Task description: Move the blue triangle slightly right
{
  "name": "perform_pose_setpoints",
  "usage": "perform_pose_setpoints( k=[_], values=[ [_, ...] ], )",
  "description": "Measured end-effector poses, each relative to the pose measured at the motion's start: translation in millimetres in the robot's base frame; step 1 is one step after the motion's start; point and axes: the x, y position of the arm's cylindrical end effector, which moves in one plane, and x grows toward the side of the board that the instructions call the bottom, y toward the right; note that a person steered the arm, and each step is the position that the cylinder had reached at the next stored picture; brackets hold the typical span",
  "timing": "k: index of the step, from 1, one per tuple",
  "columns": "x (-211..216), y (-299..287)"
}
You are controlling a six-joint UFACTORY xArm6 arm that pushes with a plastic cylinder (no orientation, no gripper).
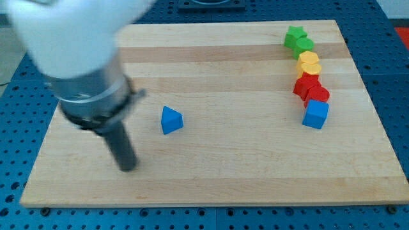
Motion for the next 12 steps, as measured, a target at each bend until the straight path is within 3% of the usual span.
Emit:
perform_pose_setpoints(
  k=[1, 2, 4, 6, 7, 8, 9, 10, 12],
  values=[
    [-41, -42],
    [-66, -34],
    [-70, 107],
    [-96, 68],
    [-101, 94],
    [-68, 166],
    [-56, 199],
    [-56, 189],
    [-41, 249]
  ],
)
